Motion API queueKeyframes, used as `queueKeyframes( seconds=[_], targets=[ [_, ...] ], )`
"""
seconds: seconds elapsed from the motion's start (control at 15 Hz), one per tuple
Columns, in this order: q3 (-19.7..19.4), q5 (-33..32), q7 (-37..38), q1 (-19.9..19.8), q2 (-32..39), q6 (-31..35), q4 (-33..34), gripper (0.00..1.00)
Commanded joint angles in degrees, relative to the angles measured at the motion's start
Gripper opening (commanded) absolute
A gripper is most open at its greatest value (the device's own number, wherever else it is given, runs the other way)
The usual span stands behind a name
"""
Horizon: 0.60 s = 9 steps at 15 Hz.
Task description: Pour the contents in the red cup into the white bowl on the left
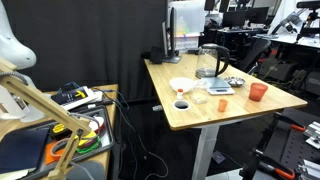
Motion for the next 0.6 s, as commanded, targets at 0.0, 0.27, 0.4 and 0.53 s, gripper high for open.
queueKeyframes(
  seconds=[0.0,0.27,0.4,0.53],
  targets=[
    [0.0,0.0,0.0,0.0,0.0,-0.2,0.2,1.00],
    [-1.5,-1.5,1.0,-2.2,-0.1,0.9,-1.7,1.00],
    [-3.2,-2.2,1.4,-4.0,-0.2,0.9,-3.2,1.00],
    [-5.4,-2.7,2.0,-6.3,-0.6,1.0,-5.0,1.00]
  ],
)
